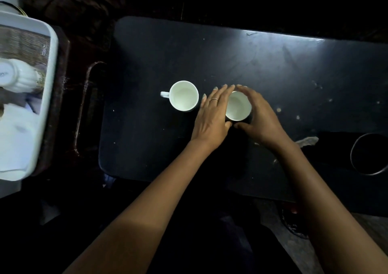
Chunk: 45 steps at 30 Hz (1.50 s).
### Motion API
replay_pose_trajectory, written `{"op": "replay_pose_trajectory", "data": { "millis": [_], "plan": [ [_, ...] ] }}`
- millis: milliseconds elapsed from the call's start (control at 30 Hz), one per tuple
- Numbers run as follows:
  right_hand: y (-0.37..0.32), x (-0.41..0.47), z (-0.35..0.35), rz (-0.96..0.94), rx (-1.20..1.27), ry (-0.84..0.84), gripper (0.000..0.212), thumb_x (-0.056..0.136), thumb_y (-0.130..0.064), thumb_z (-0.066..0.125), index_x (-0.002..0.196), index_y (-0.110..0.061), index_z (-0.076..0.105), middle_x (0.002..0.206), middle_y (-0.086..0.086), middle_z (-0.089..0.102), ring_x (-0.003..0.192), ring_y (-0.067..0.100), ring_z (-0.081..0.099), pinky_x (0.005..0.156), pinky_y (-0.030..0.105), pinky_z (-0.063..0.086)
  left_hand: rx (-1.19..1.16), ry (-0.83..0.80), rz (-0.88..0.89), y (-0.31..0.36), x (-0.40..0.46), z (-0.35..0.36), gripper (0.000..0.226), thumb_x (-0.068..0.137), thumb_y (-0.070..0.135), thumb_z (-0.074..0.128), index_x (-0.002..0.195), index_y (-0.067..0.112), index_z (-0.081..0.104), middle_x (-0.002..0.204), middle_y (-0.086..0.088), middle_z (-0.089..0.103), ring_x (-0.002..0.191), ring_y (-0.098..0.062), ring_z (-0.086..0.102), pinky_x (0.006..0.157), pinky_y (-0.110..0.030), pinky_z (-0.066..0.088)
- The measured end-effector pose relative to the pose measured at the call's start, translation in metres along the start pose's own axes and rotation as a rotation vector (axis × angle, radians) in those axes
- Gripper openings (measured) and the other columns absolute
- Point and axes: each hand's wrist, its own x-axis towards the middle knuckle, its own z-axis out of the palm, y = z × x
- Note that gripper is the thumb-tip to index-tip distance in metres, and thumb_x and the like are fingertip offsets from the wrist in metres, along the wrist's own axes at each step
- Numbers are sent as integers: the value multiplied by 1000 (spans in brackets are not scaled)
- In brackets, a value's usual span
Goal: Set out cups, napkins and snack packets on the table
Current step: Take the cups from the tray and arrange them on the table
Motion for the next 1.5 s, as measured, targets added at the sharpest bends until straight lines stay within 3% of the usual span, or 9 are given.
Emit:
{"op": "replay_pose_trajectory", "data": {
  "millis": [100,233,433,800,1033,1167,1300,1400,1500],
  "plan": [
    [-1,-4,1,23,-23,-48,92,70,-13,78,146,-17,27,153,5,30,145,20,20,110,26,15,-8,50,17,3,-10,-1,83,82,4,62,150,13,16,158,-5,20,147,-24,14,121,-38,7],
    [-14,-17,4,33,15,66,73,76,-16,72,141,-13,38,148,7,38,141,21,27,108,20,16,-157,168,3,7,-31,-7,67,83,2,54,145,14,32,148,-5,38,136,-19,36,114,-34,30],
    [-58,-30,18,4,-97,240,41,86,-14,60,126,-19,55,136,0,51,136,23,32,107,37,23,-370,313,-69,3,-62,-24,50,85,7,54,133,20,48,127,4,54,116,-10,51,97,-26,44],
    [-185,5,84,-265,74,83,34,85,-5,56,118,-11,60,115,6,63,109,25,55,95,33,38,-693,861,-377,-71,-87,-127,41,84,-1,52,118,23,55,116,-3,61,101,-15,60,94,-42,49],
    [-274,45,148,-360,71,-65,35,87,-9,54,122,-10,56,121,8,59,114,24,52,99,39,39,-730,1082,-532,-141,-103,-195,39,83,-2,52,119,12,53,123,-6,59,101,-13,58,96,-32,48],
    [-306,69,175,-370,49,-101,38,88,-11,53,126,-8,52,124,10,56,116,26,51,99,40,39,-791,1113,-591,-175,-106,-218,43,84,-3,50,126,6,50,129,-9,55,99,-4,58,90,-15,46],
    [-323,92,197,-349,21,-137,45,89,-13,53,133,-6,45,134,12,50,125,27,46,103,41,37,-866,1049,-667,-201,-104,-233,48,88,-1,48,136,4,41,137,-8,49,121,-14,52,104,-27,43],
    [-328,110,209,-331,-62,-146,51,91,-23,52,139,-11,39,141,9,46,132,28,38,105,42,34,-885,980,-696,-219,-101,-241,51,90,3,51,139,6,38,131,0,49,113,-4,48,91,-10,43],
    [-333,124,224,-322,-147,-164,57,90,-33,53,141,-17,35,140,5,48,134,28,31,101,43,27,-1002,871,-713,-234,-94,-248,43,87,8,56,129,4,50,123,-3,60,112,-17,57,98,-32,47]
  ]
}}
